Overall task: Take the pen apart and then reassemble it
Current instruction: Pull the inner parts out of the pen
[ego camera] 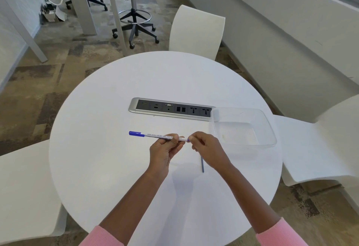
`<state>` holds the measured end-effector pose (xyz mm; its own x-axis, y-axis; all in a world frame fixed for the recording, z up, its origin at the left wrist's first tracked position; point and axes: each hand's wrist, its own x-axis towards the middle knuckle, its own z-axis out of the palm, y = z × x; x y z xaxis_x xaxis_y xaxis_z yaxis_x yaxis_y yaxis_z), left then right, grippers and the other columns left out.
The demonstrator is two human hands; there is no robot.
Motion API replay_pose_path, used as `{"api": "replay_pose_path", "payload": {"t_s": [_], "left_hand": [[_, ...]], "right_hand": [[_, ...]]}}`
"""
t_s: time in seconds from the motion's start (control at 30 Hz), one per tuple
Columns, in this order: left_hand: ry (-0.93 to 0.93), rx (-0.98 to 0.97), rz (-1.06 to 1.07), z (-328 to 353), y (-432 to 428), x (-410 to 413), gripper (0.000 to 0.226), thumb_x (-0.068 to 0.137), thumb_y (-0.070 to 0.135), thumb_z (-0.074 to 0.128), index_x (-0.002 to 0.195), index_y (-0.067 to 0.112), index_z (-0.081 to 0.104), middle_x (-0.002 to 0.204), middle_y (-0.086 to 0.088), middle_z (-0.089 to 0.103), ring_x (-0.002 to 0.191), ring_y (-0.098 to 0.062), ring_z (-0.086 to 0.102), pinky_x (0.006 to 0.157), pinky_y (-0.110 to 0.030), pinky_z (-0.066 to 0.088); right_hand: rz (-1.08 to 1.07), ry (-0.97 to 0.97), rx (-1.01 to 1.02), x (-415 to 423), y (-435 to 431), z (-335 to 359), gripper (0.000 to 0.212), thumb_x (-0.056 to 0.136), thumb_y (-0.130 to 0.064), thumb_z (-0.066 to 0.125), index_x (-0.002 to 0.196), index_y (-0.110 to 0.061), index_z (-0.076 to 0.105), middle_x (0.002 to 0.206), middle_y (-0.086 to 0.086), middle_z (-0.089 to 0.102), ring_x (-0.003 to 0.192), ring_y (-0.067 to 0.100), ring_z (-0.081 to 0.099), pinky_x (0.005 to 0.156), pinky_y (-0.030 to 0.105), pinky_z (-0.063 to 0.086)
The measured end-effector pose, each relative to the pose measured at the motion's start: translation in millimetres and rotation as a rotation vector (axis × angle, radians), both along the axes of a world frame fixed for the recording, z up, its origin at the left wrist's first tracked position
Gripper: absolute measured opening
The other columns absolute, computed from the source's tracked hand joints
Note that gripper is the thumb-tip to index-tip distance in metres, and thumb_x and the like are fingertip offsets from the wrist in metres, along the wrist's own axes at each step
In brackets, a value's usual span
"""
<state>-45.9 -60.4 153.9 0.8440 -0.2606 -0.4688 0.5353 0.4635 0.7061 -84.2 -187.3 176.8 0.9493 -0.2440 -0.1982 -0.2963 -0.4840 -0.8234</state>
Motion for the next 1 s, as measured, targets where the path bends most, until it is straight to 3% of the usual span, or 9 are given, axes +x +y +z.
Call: {"api": "replay_pose_path", "payload": {"t_s": [0.1, 0.17, 0.27, 0.4, 0.5, 0.6, 0.73, 0.83, 1.0], "left_hand": [[0.009, -0.007, 0.004, 1, 3, 0, 0.005, 0.085, 0.0, 0.056, 0.084, 0.0, 0.061, 0.085, -0.016, 0.064, 0.063, -0.012, 0.07, 0.062, -0.016, 0.057], [0.01, -0.005, 0.001, 1, 3, 0, 0.006, 0.085, 0.0, 0.056, 0.084, 0.0, 0.062, 0.086, -0.016, 0.064, 0.063, -0.013, 0.07, 0.063, -0.017, 0.057], [0.021, 0.007, 0.001, 0, 3, -1, 0.006, 0.085, 0.001, 0.056, 0.086, 0.0, 0.063, 0.087, -0.016, 0.065, 0.063, -0.013, 0.07, 0.062, -0.017, 0.057], [0.022, -0.001, -0.008, 0, 3, -2, 0.006, 0.085, 0.001, 0.057, 0.087, 0.0, 0.062, 0.086, -0.016, 0.065, 0.063, -0.012, 0.07, 0.059, -0.016, 0.056], [0.033, -0.006, -0.006, 1, 2, -2, 0.006, 0.085, 0.001, 0.057, 0.086, 0.0, 0.062, 0.08, -0.014, 0.067, 0.062, -0.013, 0.07, 0.059, -0.016, 0.056], [0.032, -0.008, -0.013, 0, 2, -3, 0.005, 0.084, 0.0, 0.057, 0.084, 0.0, 0.063, 0.074, -0.011, 0.069, 0.061, -0.013, 0.07, 0.06, -0.017, 0.056], [0.013, 0.008, -0.039, 0, 2, -4, 0.005, 0.086, 0.001, 0.056, 0.084, 0.0, 0.061, 0.083, -0.015, 0.065, 0.063, -0.012, 0.07, 0.063, -0.017, 0.057], [0.007, 0.008, -0.044, -1, 3, -4, 0.006, 0.086, 0.001, 0.056, 0.084, -0.001, 0.061, 0.085, -0.016, 0.064, 0.063, -0.012, 0.069, 0.064, -0.017, 0.057], [0.002, 0.019, -0.042, 1, 2, -3, 0.007, 0.085, 0.0, 0.056, 0.082, 0.0, 0.062, 0.082, -0.016, 0.064, 0.061, -0.012, 0.069, 0.061, -0.017, 0.056]], "right_hand": [[0.069, -0.157, -0.206, -5, 3, -8, 0.01, 0.086, -0.017, 0.057, 0.093, -0.011, 0.062, 0.075, 0.002, 0.056, 0.065, 0.006, 0.047, 0.061, 0.011, 0.033], [0.091, -0.225, -0.33, -7, 3, -14, 0.01, 0.085, -0.015, 0.059, 0.093, -0.01, 0.061, 0.078, 0.008, 0.059, 0.069, 0.011, 0.048, 0.062, 0.009, 0.033], [0.099, -0.299, -0.506, -7, 4, -20, 0.011, 0.083, -0.013, 0.054, 0.085, -0.006, 0.062, 0.075, 0.013, 0.059, 0.071, 0.025, 0.052, 0.06, 0.02, 0.036], [0.108, -0.334, -0.616, -5, 5, -21, 0.011, 0.078, -0.012, 0.055, 0.076, -0.004, 0.063, 0.066, 0.011, 0.055, 0.062, 0.027, 0.051, 0.059, 0.029, 0.035], [0.135, -0.313, -0.575, -4, 5, -17, 0.015, 0.079, -0.011, 0.053, 0.075, 0.0, 0.063, 0.066, 0.015, 0.055, 0.064, 0.03, 0.05, 0.056, 0.024, 0.032], [0.134, -0.237, -0.424, -4, 4, -9, 0.018, 0.087, -0.011, 0.05, 0.083, 0.001, 0.063, 0.072, 0.009, 0.049, 0.073, 0.022, 0.044, 0.061, 0.022, 0.03], [0.124, -0.11, -0.253, -3, 3, -2, 0.016, 0.088, -0.011, 0.05, 0.084, -0.001, 0.062, 0.076, 0.005, 0.049, 0.073, 0.017, 0.042, 0.061, 0.016, 0.03], [0.094, -0.027, -0.138, -3, 2, 1, 0.019, 0.087, -0.012, 0.05, 0.073, -0.006, 0.062, 0.067, 0.003, 0.049, 0.063, 0.014, 0.042, 0.058, 0.026, 0.031], [0.046, 0.071, 0.077, -1, -2, 4, 0.038, 0.087, -0.01, 0.05, 0.05, -0.018, 0.051, 0.05, -0.002, 0.039, 0.048, 0.009, 0.035, 0.05, 0.022, 0.027]]}}
